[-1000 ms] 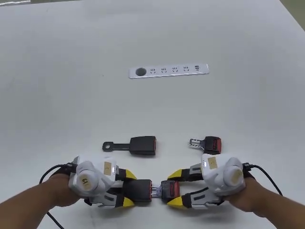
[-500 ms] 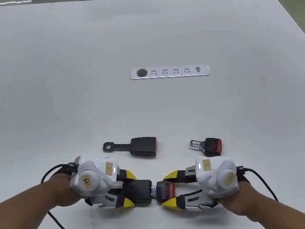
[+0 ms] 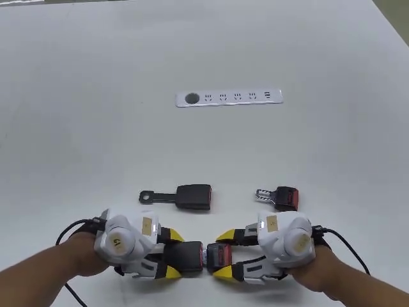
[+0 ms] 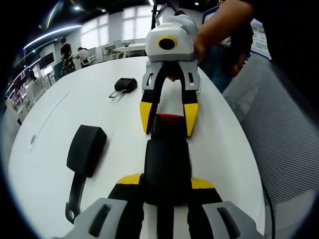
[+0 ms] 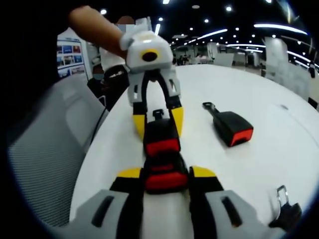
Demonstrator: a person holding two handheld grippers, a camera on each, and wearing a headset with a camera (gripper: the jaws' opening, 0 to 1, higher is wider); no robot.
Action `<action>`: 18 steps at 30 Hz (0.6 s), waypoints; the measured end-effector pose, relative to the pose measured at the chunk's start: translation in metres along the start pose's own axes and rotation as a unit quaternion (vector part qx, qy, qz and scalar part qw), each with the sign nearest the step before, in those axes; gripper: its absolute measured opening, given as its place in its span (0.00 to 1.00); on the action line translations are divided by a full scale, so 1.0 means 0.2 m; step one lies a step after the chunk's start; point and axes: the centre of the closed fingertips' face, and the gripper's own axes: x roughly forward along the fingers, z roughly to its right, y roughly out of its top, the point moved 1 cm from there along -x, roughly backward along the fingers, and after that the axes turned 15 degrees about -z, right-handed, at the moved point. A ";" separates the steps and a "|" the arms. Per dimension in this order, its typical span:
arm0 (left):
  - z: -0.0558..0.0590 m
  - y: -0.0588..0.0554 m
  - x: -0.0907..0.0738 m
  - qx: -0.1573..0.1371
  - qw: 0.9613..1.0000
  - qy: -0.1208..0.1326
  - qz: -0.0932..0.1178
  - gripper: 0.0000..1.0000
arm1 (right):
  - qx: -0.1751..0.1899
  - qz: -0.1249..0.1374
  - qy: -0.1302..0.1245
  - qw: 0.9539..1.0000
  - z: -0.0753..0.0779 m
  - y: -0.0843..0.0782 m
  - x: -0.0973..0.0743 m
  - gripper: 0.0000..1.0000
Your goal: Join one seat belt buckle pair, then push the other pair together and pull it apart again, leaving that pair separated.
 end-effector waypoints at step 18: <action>0.00 -0.02 0.00 0.011 1.000 -0.005 0.017 0.33 | -0.010 0.003 -0.017 1.000 0.00 -0.01 -0.01 0.34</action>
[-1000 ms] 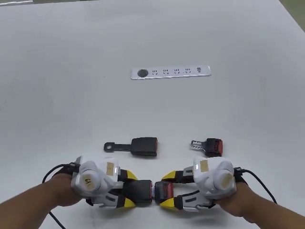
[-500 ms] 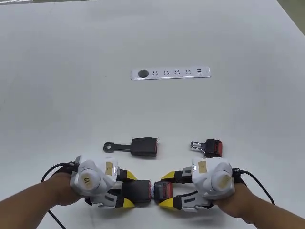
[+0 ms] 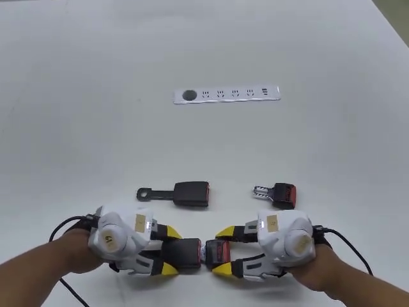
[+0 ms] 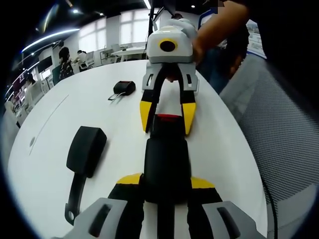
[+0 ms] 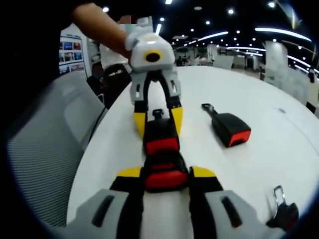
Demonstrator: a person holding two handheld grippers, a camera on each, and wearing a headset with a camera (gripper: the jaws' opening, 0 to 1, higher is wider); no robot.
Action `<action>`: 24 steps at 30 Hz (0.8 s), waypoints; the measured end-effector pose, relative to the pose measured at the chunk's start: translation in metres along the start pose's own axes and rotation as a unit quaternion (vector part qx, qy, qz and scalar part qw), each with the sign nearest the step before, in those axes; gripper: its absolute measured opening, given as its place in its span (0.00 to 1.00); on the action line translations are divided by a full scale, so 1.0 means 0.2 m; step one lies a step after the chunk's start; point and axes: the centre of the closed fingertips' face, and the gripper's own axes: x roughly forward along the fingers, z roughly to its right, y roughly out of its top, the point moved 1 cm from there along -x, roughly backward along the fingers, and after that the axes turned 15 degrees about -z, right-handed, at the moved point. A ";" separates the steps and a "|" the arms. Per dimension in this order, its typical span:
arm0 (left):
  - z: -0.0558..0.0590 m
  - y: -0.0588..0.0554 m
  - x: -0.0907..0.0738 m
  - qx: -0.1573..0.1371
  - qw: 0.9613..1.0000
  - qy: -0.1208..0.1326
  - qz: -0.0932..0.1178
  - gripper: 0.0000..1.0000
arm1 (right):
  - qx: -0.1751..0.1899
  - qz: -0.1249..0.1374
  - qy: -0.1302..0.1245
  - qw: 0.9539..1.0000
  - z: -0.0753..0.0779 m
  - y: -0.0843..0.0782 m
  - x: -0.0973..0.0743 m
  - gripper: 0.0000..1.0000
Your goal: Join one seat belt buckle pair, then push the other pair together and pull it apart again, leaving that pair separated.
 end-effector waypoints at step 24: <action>0.00 0.01 0.00 0.004 1.000 -0.005 0.017 0.33 | 0.009 0.015 -0.007 1.000 0.00 0.00 0.00 0.34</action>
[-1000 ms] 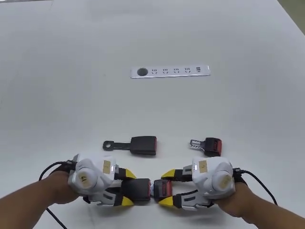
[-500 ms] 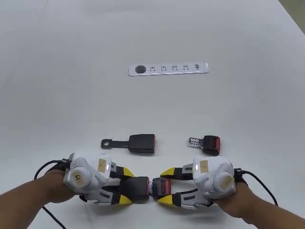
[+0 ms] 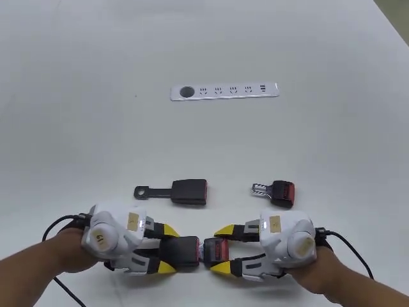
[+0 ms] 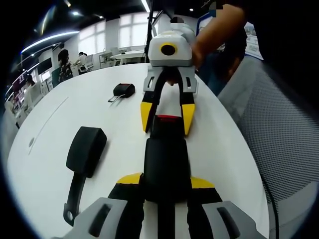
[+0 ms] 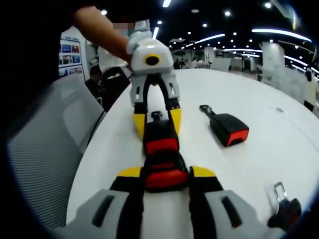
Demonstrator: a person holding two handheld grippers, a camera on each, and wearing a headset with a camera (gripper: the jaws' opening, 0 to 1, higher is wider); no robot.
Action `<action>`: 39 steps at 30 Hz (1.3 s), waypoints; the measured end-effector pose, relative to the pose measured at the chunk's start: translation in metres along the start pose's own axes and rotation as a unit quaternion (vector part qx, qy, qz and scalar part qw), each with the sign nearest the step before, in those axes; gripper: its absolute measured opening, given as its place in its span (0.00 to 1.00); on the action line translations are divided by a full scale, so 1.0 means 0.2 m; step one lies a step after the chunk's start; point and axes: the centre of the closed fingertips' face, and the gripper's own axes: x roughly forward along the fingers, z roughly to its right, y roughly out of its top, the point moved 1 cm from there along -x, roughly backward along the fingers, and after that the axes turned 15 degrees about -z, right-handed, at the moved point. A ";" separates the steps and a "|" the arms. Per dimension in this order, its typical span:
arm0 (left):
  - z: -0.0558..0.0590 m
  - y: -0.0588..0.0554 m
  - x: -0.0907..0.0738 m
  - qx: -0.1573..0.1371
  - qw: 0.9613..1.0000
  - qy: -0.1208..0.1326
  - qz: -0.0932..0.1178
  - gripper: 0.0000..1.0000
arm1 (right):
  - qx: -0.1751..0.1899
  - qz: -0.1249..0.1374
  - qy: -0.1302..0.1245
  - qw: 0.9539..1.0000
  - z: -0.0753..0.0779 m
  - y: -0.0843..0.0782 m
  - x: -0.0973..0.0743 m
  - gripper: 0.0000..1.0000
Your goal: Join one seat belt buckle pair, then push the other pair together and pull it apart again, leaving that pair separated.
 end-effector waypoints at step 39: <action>-0.02 0.09 -0.06 -0.038 0.999 0.021 -0.011 0.65 | 0.024 -0.013 -0.040 0.999 0.02 0.07 -0.08 0.63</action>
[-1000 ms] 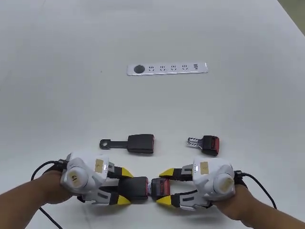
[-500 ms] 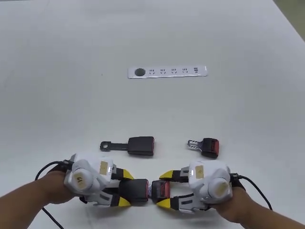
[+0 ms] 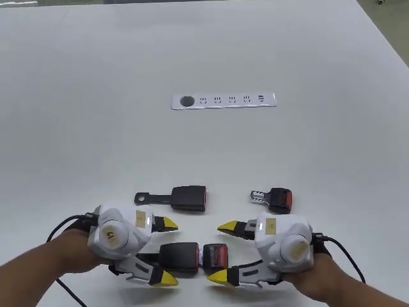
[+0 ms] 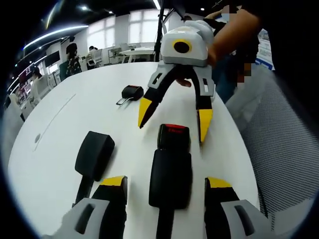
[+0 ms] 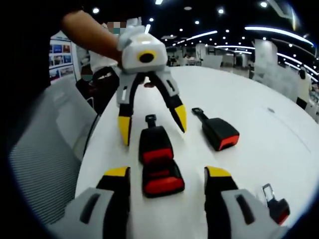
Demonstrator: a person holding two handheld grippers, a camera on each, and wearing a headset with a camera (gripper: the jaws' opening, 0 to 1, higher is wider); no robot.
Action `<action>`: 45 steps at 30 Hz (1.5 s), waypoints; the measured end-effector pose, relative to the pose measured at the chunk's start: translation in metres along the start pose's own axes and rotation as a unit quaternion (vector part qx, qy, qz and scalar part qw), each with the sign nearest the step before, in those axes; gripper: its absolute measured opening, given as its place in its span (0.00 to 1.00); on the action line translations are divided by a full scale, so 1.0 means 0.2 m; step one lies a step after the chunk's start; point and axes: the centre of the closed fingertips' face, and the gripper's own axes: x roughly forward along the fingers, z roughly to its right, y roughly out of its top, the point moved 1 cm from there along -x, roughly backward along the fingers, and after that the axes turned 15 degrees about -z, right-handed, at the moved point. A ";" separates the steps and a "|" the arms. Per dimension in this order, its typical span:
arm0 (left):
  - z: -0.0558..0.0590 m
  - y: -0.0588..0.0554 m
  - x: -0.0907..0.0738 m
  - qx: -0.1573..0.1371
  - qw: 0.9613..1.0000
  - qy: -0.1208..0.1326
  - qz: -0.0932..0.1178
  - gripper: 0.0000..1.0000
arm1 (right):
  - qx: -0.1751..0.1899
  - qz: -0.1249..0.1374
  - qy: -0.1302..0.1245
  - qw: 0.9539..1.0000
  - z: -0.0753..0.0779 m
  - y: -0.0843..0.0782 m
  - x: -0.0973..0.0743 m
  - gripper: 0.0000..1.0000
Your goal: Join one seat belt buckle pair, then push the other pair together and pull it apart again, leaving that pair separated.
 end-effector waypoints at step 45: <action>-0.51 0.13 -0.17 -0.024 0.996 0.076 0.036 0.71 | 0.091 -0.016 -0.103 0.990 0.57 -0.20 -0.39 0.79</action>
